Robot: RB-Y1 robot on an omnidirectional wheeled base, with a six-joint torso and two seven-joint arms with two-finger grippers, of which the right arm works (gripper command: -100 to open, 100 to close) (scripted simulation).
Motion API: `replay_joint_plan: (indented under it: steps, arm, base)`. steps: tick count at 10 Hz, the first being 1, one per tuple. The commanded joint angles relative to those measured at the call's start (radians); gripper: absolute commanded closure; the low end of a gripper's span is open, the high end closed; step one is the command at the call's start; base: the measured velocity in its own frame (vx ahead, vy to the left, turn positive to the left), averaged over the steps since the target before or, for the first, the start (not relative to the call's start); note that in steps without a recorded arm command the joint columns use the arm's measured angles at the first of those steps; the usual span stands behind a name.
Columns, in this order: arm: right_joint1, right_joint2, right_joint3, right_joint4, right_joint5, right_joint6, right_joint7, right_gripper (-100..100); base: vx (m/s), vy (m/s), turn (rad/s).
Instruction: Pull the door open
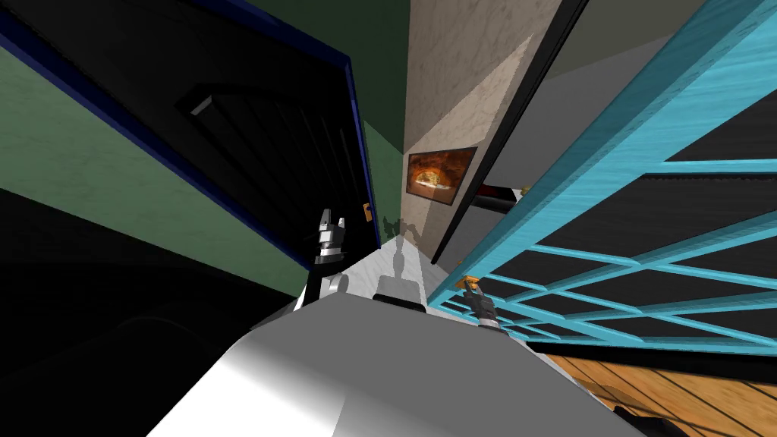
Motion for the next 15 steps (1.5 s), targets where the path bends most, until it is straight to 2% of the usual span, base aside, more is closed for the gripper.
replay_joint_plan:
  steps: [1,8,10,11,12,15]
  arm:
    - [0.0,0.0,0.0,0.0,0.0,0.0,0.0,100]
    - [0.038,-0.05,0.066,0.043,0.03,-0.11,-0.076,100]
    - [0.044,-0.059,0.077,0.05,0.035,-0.129,-0.089,100]
    - [0.043,-0.058,0.072,0.043,0.033,-0.119,-0.082,100]
    - [0.047,-0.061,0.082,0.057,0.037,-0.137,-0.092,100]
    - [0.051,-0.066,0.093,0.076,0.043,-0.164,-0.106,100]
  base:
    - [-0.123,-0.02,0.024]
    - [-0.2,-0.048,0.147]
    - [-0.218,-0.038,0.094]
    - [-0.095,-0.015,0.015]
    - [-0.143,-0.043,0.157]
    - [-0.191,-0.061,0.138]
